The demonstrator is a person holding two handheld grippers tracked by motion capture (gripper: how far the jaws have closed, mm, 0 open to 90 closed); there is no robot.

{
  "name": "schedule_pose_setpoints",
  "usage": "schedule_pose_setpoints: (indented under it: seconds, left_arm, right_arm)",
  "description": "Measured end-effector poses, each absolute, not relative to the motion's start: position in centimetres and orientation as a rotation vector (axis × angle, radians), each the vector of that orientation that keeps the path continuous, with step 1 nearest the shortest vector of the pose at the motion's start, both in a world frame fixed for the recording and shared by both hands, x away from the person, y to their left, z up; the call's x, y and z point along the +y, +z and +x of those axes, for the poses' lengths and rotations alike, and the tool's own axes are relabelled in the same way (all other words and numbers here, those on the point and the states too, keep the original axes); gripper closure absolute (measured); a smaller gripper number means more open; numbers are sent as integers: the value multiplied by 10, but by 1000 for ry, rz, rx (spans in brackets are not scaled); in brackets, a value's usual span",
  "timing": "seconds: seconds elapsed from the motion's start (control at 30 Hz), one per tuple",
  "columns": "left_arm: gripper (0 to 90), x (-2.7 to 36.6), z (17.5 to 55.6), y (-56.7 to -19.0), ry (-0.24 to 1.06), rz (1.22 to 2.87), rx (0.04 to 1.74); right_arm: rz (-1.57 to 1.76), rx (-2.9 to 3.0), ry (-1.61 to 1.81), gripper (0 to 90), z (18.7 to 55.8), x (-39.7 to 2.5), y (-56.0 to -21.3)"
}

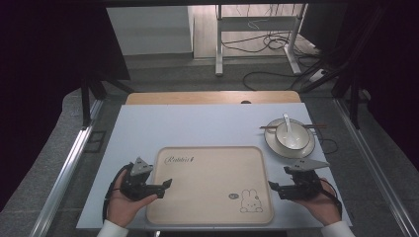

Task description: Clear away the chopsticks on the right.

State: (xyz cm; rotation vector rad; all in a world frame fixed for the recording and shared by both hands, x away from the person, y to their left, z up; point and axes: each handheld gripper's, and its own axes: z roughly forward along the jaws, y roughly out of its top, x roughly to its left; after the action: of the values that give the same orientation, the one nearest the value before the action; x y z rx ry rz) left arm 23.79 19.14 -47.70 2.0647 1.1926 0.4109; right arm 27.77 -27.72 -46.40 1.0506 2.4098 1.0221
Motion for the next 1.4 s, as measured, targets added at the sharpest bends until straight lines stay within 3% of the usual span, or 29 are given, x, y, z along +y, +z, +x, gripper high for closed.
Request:
schedule_pose_setpoints:
  seconds: [0.5,0.8,1.13,1.4]
  left_arm:
    - [170,190,239,-476,413,2073,1189]
    - [163,193,237,-473,415,2075,1187]
    - [166,201,238,-478,416,2093,1183]
    - [168,209,235,-479,422,2089,1193]
  right_arm:
    - [1044,2399,996,235,278,-283,-463]
    - [1047,2414,991,295,277,-286,-456]
    - [1125,2370,936,341,306,-306,-429]
    - [1242,2259,863,430,351,-353,-390]
